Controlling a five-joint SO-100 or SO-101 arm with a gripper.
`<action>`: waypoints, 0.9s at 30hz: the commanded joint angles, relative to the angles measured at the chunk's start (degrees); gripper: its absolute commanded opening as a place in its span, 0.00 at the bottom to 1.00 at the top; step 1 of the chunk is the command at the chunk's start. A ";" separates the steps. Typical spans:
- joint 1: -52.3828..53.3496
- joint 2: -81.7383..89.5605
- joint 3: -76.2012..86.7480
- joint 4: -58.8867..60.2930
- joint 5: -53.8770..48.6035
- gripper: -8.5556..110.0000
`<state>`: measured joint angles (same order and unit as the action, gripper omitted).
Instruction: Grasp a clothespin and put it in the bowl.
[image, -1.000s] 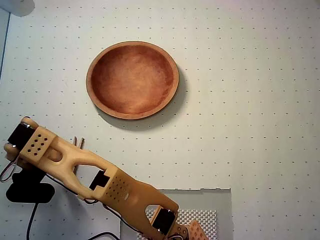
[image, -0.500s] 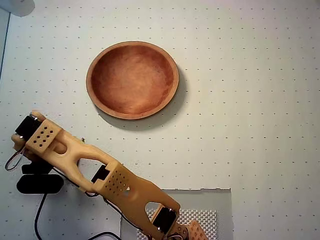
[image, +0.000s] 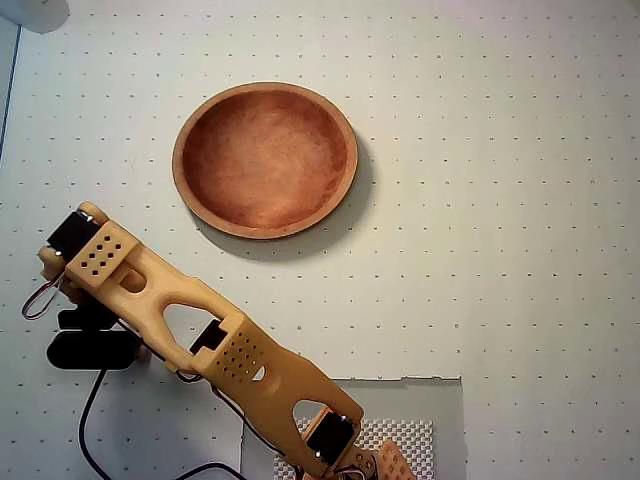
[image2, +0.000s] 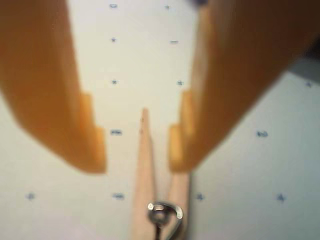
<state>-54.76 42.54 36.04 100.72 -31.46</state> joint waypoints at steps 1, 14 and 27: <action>0.26 2.20 -2.64 1.76 -0.53 0.23; 1.05 -0.97 -0.70 1.85 -2.02 0.23; 3.16 -3.43 -1.14 1.93 5.98 0.23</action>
<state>-52.47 37.09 36.04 100.72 -28.12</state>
